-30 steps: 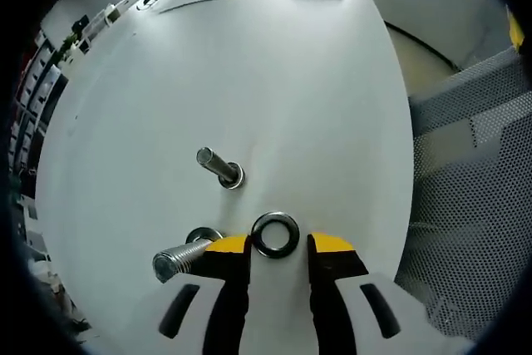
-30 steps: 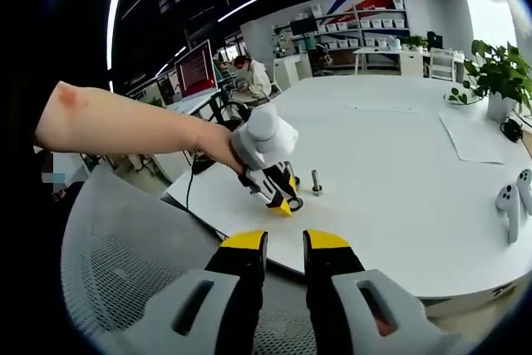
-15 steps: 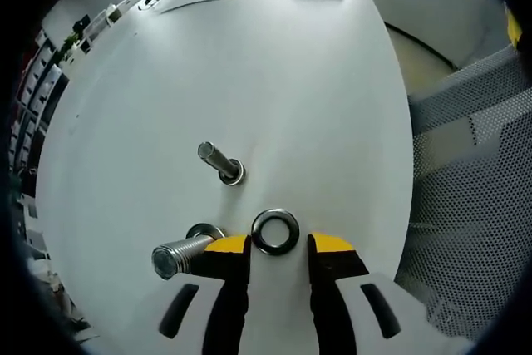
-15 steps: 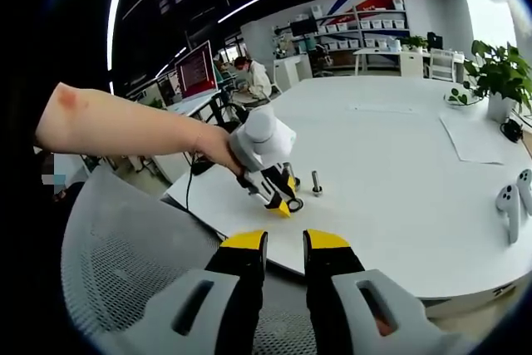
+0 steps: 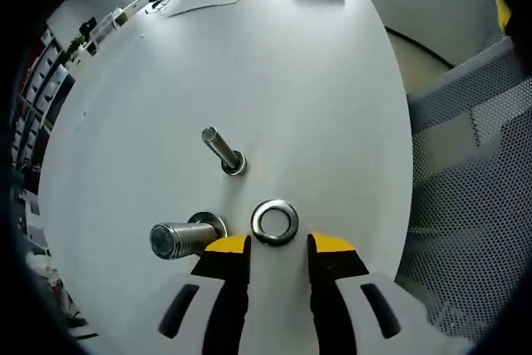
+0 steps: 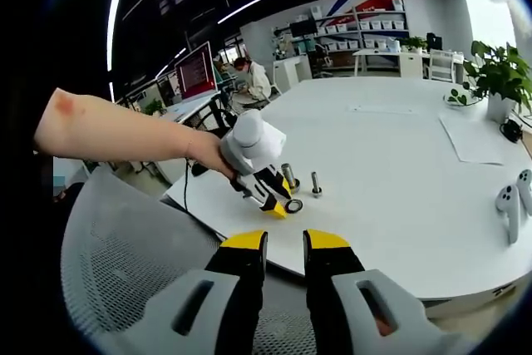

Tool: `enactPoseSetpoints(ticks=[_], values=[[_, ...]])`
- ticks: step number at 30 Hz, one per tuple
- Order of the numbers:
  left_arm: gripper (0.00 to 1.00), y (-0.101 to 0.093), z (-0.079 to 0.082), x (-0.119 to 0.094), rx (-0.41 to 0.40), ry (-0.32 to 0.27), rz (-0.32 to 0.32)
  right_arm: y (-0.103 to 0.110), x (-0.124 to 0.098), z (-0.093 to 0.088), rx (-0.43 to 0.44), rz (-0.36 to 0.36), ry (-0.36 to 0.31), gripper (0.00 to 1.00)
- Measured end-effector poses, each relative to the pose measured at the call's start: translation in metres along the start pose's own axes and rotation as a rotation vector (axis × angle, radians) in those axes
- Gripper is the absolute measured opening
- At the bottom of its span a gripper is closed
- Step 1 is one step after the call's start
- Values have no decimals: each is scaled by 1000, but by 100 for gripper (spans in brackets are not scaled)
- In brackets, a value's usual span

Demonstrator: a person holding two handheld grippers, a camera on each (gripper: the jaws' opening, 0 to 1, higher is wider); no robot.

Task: Place the washer onto the threaded stud by aligning its center hole with the stud, sliding it down to the base, and recovering from edge contact or off-axis alignment until the washer reaches the visible bottom stop.

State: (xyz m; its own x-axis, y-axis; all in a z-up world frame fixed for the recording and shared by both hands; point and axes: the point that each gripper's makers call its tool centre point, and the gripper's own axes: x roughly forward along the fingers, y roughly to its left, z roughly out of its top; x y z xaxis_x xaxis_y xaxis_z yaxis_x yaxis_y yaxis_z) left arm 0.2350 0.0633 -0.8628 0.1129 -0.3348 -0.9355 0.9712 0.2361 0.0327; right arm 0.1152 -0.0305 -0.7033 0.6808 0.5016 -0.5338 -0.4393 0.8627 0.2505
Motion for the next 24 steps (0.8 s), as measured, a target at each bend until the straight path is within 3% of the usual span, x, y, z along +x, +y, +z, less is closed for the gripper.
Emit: enactPoseSetpoints(ticks=[8, 16, 24], values=[[23, -2, 2, 1, 26, -11, -7, 0, 0, 0, 3, -4, -1, 21], [25, 0, 3, 2, -48, -3, -11, 0, 0, -1, 2, -2, 4, 21], [28, 0, 11, 5, -36, -26, -9, 0, 0, -1, 2, 0, 5, 21]])
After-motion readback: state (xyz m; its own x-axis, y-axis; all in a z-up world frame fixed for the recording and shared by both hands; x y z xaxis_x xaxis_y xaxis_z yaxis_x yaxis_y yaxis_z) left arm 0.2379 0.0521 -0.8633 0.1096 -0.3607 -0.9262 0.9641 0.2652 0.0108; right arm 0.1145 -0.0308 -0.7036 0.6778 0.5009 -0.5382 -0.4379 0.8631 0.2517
